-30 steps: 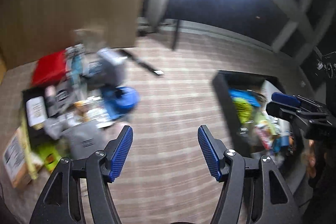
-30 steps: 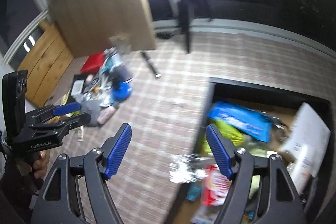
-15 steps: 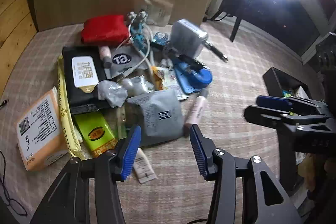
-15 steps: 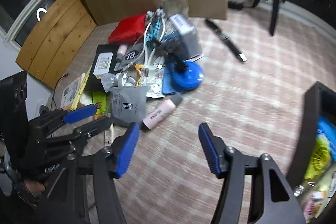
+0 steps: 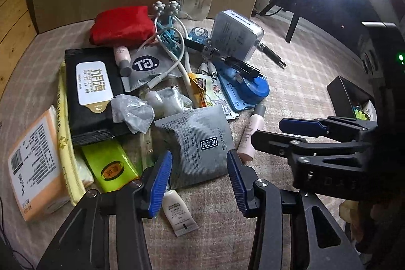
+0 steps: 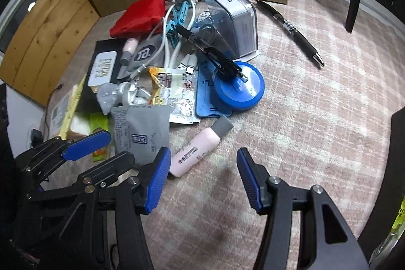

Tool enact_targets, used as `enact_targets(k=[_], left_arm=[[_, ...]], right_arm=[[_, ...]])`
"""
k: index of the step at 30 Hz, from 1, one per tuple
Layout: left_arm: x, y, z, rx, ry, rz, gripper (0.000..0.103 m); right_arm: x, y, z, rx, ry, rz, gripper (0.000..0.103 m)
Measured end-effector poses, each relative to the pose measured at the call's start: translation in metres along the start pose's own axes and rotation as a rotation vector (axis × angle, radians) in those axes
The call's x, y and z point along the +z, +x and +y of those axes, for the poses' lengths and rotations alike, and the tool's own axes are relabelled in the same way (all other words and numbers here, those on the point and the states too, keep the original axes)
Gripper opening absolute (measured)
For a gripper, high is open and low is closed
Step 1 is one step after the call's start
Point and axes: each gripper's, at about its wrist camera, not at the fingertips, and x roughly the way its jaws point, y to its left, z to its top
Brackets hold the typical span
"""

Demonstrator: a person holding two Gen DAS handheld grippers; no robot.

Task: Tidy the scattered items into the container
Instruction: 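Grasp the pink lotion bottle with the right tool while the left tool reaches the blue clothespin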

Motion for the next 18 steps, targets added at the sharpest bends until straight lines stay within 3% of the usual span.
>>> enact_targets(k=[6,8,15,18], left_arm=[[0.001,0.008,0.003,-0.019,0.001,0.016,0.040],[0.002,0.010,0.002,-0.022,0.008,0.019,0.039],[-0.001,0.018,-0.009,-0.085,0.024,0.043,0.019],[-0.002,0.019,-0.013,-0.083,0.038,0.039,0.020]], right_arm=[[0.002,0.010,-0.002,0.022,-0.010,0.015,0.047],[0.003,0.011,-0.003,0.039,-0.011,0.021,0.039],[-0.002,0.010,-0.016,0.043,-0.010,0.036,0.023],[-0.004,0.007,-0.025,0.033,-0.015,0.036,0.021]])
